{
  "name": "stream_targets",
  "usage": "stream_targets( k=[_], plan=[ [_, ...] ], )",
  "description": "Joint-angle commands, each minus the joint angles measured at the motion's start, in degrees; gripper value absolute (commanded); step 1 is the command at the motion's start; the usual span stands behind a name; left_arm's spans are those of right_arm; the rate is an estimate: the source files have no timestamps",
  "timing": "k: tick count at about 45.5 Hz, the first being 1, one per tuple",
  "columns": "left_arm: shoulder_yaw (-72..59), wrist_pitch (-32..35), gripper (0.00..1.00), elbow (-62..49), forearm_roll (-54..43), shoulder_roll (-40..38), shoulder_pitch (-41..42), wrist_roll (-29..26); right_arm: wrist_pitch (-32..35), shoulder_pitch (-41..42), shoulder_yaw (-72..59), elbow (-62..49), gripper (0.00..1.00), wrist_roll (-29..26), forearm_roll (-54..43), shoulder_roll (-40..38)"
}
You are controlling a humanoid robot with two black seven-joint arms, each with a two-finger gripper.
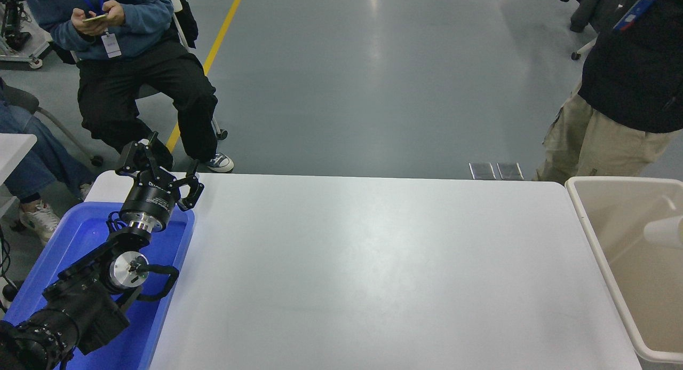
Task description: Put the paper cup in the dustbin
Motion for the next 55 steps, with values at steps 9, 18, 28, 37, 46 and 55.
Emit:
stream_targets(
  k=[9, 18, 28, 37, 46, 55],
  plan=[
    [0.00, 0.00, 1.00, 0.00, 0.00, 0.00, 0.00, -0.04, -8.79, -2.77, 9.11, -0.57, 0.00, -2.30, 2.60, 4.59],
    [0.00, 0.00, 1.00, 0.00, 0.00, 0.00, 0.00, -0.04, -8.88, -2.68, 9.11, -0.48, 0.00, -2.39, 2.60, 4.68],
    [0.00, 0.00, 1.00, 0.00, 0.00, 0.00, 0.00, -0.04, -8.35, -2.69, 9.20, -0.39, 0.15, -2.39, 2.60, 4.68],
    [0.00, 0.00, 1.00, 0.00, 0.00, 0.00, 0.00, -0.04, -8.79, -2.60, 9.11, -0.48, 0.74, -2.30, 2.60, 4.59],
    [0.00, 0.00, 1.00, 0.00, 0.00, 0.00, 0.00, -0.04, -8.79, -2.33, 9.11, -0.83, 0.98, -2.30, 2.60, 4.41],
    [0.00, 0.00, 1.00, 0.00, 0.00, 0.00, 0.00, -0.04, -8.35, -1.89, 9.03, -0.83, 0.99, -2.39, 2.60, 4.15]
  ],
)
